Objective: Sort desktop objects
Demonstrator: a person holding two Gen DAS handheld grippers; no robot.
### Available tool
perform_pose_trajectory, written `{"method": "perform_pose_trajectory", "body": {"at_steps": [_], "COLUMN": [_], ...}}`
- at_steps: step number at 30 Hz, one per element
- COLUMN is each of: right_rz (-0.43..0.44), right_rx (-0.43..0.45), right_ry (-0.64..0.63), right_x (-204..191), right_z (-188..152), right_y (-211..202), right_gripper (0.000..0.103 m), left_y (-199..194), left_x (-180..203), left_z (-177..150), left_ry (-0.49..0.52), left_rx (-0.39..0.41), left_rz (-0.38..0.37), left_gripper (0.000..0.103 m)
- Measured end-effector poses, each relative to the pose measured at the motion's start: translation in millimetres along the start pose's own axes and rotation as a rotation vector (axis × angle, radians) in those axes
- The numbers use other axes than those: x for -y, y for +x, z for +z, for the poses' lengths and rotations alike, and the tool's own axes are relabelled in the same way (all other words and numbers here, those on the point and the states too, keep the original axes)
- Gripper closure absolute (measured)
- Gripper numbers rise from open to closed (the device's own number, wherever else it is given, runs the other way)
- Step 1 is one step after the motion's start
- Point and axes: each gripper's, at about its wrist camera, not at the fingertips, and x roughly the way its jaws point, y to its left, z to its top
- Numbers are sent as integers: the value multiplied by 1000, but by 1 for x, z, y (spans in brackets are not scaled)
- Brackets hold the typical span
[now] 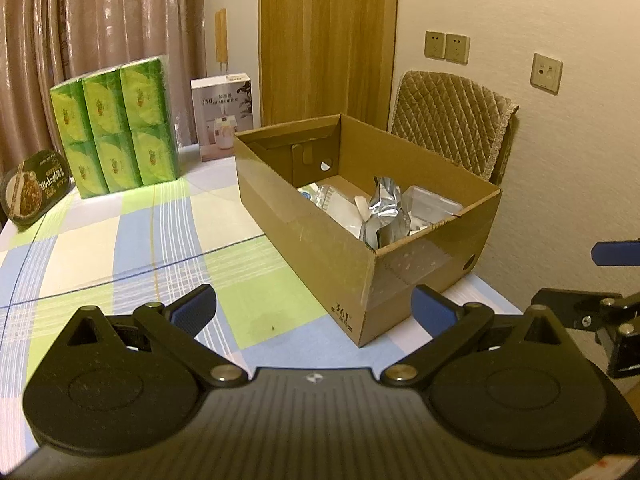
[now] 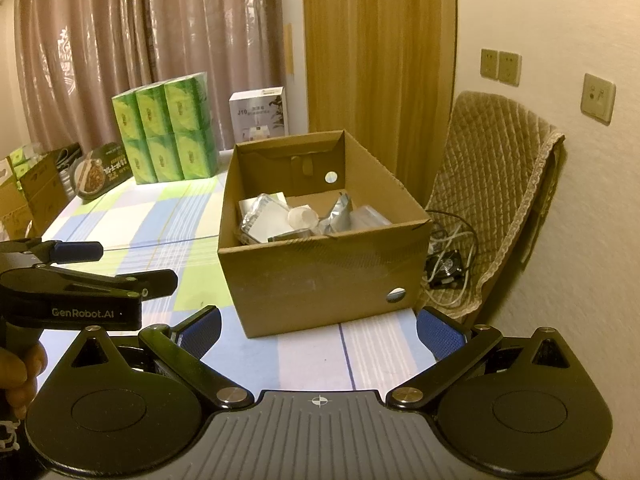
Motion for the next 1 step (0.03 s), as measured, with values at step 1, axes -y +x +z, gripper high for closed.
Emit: {"method": "perform_pose_trajectory", "body": {"at_steps": [1], "right_rz": [0], "right_rx": [-1], "right_ry": [-1], "right_x": [0], "right_z": [0], "right_y": [0], "right_gripper": [2], "left_y": [0], "left_x": [0], "left_z": [0], "left_ry": [-2], "left_rx": [1], "left_rz": [-1], "left_gripper": [1]}}
